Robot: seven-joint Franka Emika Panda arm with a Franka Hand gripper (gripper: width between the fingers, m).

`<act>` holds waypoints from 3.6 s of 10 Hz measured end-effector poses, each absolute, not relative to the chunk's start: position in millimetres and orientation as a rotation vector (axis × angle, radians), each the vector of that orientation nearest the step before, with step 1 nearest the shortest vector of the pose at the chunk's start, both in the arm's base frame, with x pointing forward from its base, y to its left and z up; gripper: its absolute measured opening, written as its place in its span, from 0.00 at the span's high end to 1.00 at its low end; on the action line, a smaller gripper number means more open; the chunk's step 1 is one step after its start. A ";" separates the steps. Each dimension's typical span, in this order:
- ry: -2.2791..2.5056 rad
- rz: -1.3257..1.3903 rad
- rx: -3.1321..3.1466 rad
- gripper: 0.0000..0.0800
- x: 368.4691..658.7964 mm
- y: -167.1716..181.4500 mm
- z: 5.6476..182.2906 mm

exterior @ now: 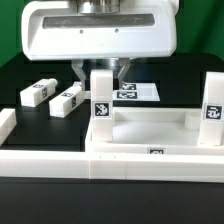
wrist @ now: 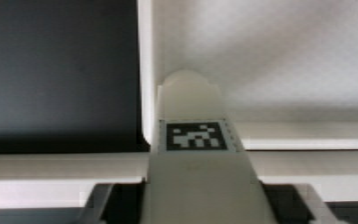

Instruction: Assemble desk

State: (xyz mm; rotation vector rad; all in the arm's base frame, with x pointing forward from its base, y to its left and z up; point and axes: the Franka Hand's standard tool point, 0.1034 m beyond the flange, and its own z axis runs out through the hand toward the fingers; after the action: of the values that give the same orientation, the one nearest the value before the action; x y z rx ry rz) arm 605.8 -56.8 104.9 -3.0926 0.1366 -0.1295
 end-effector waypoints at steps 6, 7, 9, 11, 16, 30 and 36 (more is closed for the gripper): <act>0.948 -0.137 -2.905 0.64 605.7 -57.7 103.6; 1.090 -0.129 -2.848 0.64 605.6 -57.4 103.5; 1.370 -0.112 -2.708 0.64 606.2 -54.9 103.2; 1.478 -0.106 -2.647 0.64 606.5 -54.1 103.3; 1.251 -0.119 -2.771 0.24 606.4 -54.8 102.9; -0.532 -0.152 -3.104 0.19 607.5 -55.0 102.3; -0.519 -0.152 -3.106 0.64 607.3 -56.5 102.3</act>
Offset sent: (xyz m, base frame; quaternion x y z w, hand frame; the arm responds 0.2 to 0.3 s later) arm -0.0145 -0.0005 -0.0112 0.0210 -0.0027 0.2801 0.9597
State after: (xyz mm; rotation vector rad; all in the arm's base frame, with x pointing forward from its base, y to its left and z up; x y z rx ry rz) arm 607.3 -56.5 102.3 -3.1061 -0.5185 -0.1520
